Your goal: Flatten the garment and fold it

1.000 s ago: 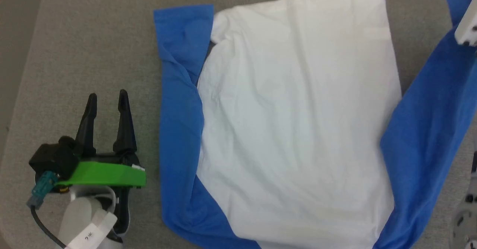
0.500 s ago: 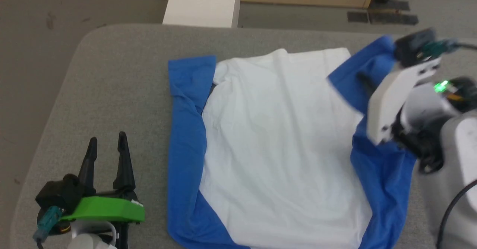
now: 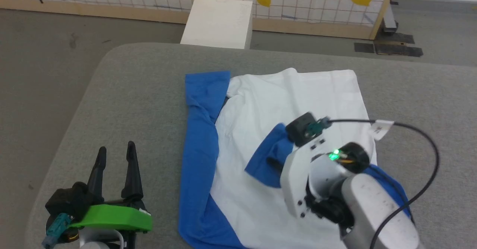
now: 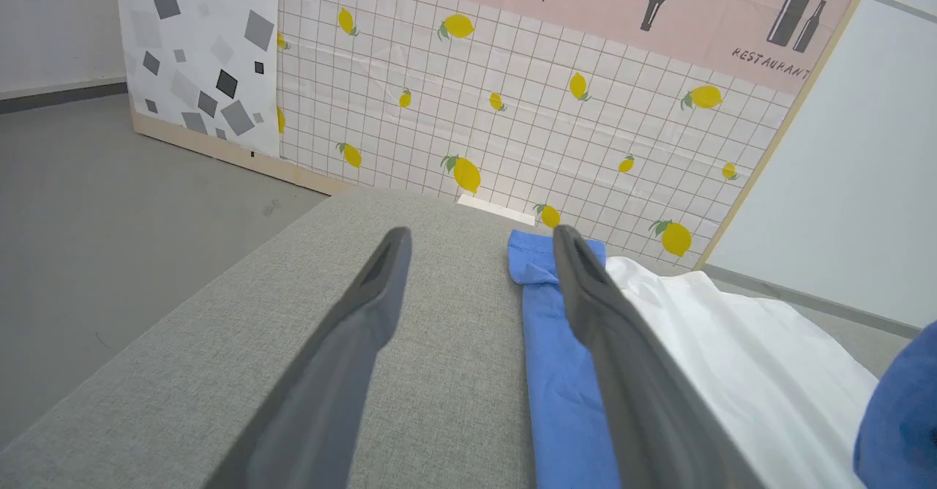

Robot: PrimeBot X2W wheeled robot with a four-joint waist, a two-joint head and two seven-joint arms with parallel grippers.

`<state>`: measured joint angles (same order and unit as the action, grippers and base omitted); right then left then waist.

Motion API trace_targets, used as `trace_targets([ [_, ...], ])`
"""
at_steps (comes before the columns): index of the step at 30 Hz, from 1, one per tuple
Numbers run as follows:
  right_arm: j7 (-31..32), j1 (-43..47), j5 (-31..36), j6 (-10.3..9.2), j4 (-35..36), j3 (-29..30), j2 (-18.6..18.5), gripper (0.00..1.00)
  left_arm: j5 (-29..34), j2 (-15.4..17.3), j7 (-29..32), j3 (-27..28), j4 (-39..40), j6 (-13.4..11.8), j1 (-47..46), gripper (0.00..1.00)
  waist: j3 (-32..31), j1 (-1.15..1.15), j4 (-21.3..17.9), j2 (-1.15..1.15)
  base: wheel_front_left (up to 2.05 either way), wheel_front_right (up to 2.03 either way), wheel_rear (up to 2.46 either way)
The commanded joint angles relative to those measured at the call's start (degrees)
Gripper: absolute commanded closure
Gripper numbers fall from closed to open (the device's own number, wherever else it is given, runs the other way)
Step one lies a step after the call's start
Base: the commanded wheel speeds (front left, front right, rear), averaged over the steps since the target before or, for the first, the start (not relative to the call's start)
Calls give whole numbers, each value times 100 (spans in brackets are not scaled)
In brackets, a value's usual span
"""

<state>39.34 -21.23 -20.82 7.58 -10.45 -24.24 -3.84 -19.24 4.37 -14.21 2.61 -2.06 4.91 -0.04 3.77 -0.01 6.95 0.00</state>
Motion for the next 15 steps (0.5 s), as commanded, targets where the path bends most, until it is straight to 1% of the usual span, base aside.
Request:
trace_targets([
  [1,-109,75,-10,-9,-117,-108,23,100,-36,-16,0,-19,4,-22,60,0,13,1,106,0,0,0,0],
  [6,-379,64,-99,-9,-716,-639,81,100,-59,-16,-4,-48,-30,-29,84,0,20,1,202,0,0,0,0],
  [7,-511,33,-169,-9,-986,-920,91,100,-68,-15,-8,-51,-33,-40,103,0,33,1,215,0,0,0,0],
  [15,-863,-128,-609,-9,-1507,-1774,95,100,-111,-14,-20,-71,-55,-51,71,0,118,1,172,0,0,0,0],
])
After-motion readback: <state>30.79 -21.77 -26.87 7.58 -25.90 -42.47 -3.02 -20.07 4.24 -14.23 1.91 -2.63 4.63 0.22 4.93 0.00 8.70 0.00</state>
